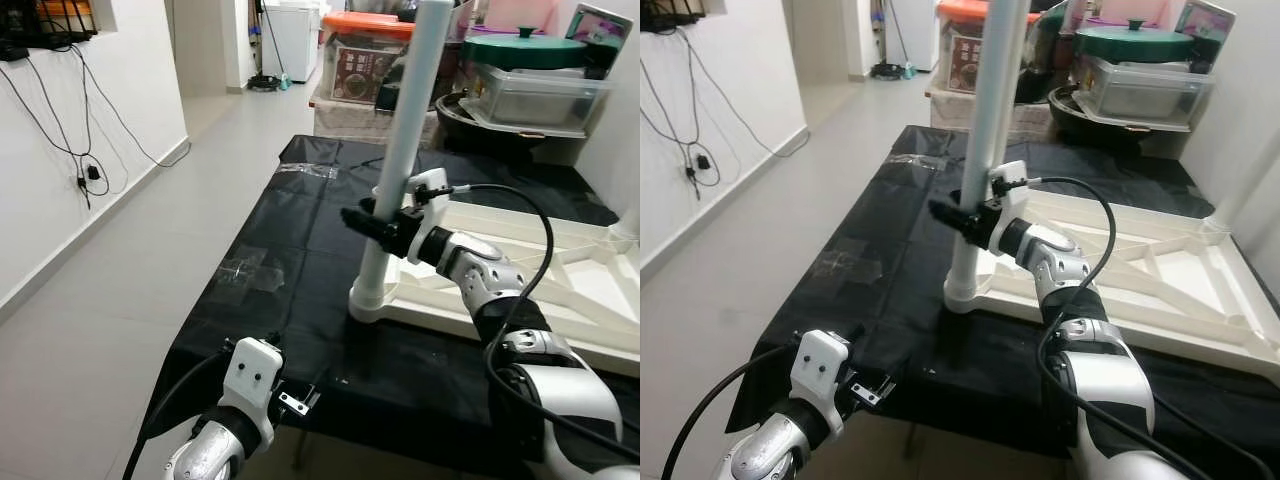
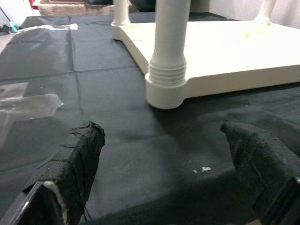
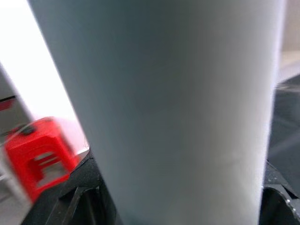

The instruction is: Building children table

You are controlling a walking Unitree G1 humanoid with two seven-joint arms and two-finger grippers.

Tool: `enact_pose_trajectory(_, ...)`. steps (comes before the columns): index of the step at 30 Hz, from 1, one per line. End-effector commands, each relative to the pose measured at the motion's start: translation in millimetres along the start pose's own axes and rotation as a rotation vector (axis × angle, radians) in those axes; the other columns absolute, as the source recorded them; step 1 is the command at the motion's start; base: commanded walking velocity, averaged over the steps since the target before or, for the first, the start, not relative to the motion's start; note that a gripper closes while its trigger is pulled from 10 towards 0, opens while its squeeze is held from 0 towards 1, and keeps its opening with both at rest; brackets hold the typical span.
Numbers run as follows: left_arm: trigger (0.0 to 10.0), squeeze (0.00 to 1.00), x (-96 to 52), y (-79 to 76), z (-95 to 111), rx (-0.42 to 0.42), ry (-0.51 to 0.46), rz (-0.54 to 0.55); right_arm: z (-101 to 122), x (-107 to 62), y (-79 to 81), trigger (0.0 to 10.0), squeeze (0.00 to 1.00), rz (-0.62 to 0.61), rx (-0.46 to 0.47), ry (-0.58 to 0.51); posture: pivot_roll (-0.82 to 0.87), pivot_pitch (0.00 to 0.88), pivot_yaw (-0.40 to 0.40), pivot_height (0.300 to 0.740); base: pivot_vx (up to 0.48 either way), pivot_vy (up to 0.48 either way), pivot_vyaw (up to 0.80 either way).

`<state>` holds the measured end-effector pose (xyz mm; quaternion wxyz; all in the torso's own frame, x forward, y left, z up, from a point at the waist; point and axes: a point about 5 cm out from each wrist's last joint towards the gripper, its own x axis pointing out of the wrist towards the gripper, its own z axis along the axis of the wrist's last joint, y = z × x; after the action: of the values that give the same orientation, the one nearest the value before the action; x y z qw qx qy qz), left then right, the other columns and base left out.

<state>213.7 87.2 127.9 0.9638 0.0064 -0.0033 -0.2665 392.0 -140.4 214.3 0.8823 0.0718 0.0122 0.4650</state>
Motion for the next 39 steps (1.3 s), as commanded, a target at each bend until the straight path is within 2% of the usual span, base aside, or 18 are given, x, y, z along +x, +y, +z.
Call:
enact_pose_trajectory(1, 10.0, 0.00, -2.1, -3.0, -0.9, -0.003, 0.001, -0.001, -2.1, 20.0, 18.9, 10.0, 0.00, 0.192, 0.003, 0.058, 0.24, 0.000, -0.103, 0.740, 0.000, 0.000, 0.00)
enact_pose_trajectory(4, 10.0, 0.00, -3.0, -3.8, -0.4, -0.004, 0.000, -0.001, -1.1, 23.9, 23.7, 10.0, 0.00, 0.258, 0.009, 0.060, 0.24, 0.000, -0.103, 0.740, 0.000, 0.000, 0.00)
enact_pose_trajectory(5, 10.0, 0.00, -3.7, -4.4, -0.1, -0.005, -0.001, -0.001, -2.0, 26.3, 26.6, 7.0, 0.00, 0.288, 0.006, 0.064, 0.25, 0.000, -0.106, 0.740, 0.000, 0.000, 0.00)
enact_pose_trajectory(6, 10.0, 0.00, -4.3, -4.9, 0.3, -0.005, -0.003, -0.002, -2.8, 27.6, 28.5, 0.0, 0.00, 0.312, 0.002, 0.068, 0.25, 0.002, -0.107, 0.740, 0.000, 0.000, 0.00)
enact_pose_trajectory(14, 10.0, 0.00, -5.8, -5.7, 0.5, -0.008, -0.008, 0.000, -13.4, 32.6, 29.8, 0.0, 0.00, 0.244, -0.067, 0.075, 0.25, 0.000, -0.105, 0.740, 0.000, 0.000, 0.00)
enact_pose_trajectory(18, 10.0, 0.00, -5.9, -5.3, -0.5, -0.008, -0.008, 0.003, -19.3, 26.7, 18.7, 0.0, 0.00, 0.060, -0.092, 0.044, 0.24, 0.000, -0.098, 0.740, 0.000, 0.000, 0.00)
enact_pose_trajectory(19, 10.0, 0.00, -5.7, -4.8, -0.9, -0.008, -0.008, 0.003, -17.9, 21.5, 7.4, 0.0, 0.00, -0.125, -0.087, 0.003, 0.22, 0.000, -0.091, 0.740, 0.000, 0.000, 0.00)
enact_pose_trajectory(20, 10.0, 0.00, -5.7, -4.8, -0.9, -0.008, -0.008, 0.003, -17.9, 21.5, 7.4, 0.0, 0.00, -0.125, -0.087, 0.003, 0.22, 0.000, -0.091, 0.740, 0.000, 0.000, 0.00)
enact_pose_trajectory(22, 10.0, 0.00, -5.2, -2.6, -2.1, -0.008, -0.006, 0.002, -19.2, 3.0, -14.5, 0.0, 0.00, -0.529, -0.093, -0.055, 0.19, 0.000, -0.069, 0.740, 0.000, 0.000, 0.00)
enact_pose_trajectory(23, 10.0, 0.00, -4.3, -1.3, -2.9, -0.009, -0.005, -0.002, -24.1, -17.1, -25.4, 0.0, 0.00, -0.842, -0.089, -0.083, 0.17, 0.000, -0.053, 0.740, 0.000, 0.000, 0.00)
enact_pose_trajectory(24, 10.0, 0.00, -4.3, -1.3, -2.9, -0.009, -0.005, -0.002, -24.1, -17.1, -25.4, 0.0, 0.00, -0.842, -0.089, -0.083, 0.17, 0.000, -0.053, 0.740, 0.000, 0.000, 0.00)
enact_pose_trajectory(25, 10.0, 0.00, -3.1, -0.3, -3.6, -0.007, -0.003, -0.007, -30.2, -33.6, -24.8, 0.0, 0.00, -1.084, -0.075, -0.112, 0.17, 0.000, -0.050, 0.740, 0.000, 0.000, 0.00)
enact_pose_trajectory(26, 10.0, 0.00, -3.1, -0.3, -3.6, -0.007, -0.003, -0.007, -30.2, -33.6, -24.8, 0.0, 0.00, -1.084, -0.075, -0.112, 0.17, 0.000, -0.050, 0.740, 0.000, 0.000, 0.00)
enact_pose_trajectory(28, 10.0, 0.00, -1.1, 0.8, -4.3, -0.003, -0.002, -0.012, -38.0, -53.7, -14.3, 0.0, 0.00, -1.351, -0.048, -0.146, 0.17, 0.000, -0.050, 0.740, 0.000, 0.000, 0.00)
enact_pose_trajectory(35, 10.0, 0.00, 1.1, 2.4, -4.4, 0.008, -0.004, -0.006, -45.3, -25.1, 16.2, 0.0, 0.00, -1.387, 0.015, -0.186, 0.18, 0.000, -0.052, 0.740, 0.000, 0.000, 0.00)
enact_pose_trajectory(36, 10.0, 0.00, 1.2, 2.5, -4.5, 0.008, -0.005, -0.006, -45.9, -17.9, 19.4, 3.0, 0.00, -1.365, 0.034, -0.196, 0.18, 0.000, -0.055, 0.740, 0.000, 0.000, 0.00)
enact_pose_trajectory(37, 10.0, 0.00, 1.4, 2.7, -4.6, 0.007, -0.005, -0.004, -44.6, -7.9, 25.6, 10.0, 0.75, -1.307, 0.031, -0.203, 0.18, 0.000, -0.059, 0.740, 0.000, 0.000, 0.00)
enact_pose_trajectory(39, 10.0, 0.00, 1.5, 2.9, -4.7, 0.007, -0.006, -0.003, -43.5, -1.1, 30.3, 10.0, 0.75, -1.265, 0.027, -0.207, 0.18, 0.000, -0.059, 0.740, 0.000, 0.000, 0.00)
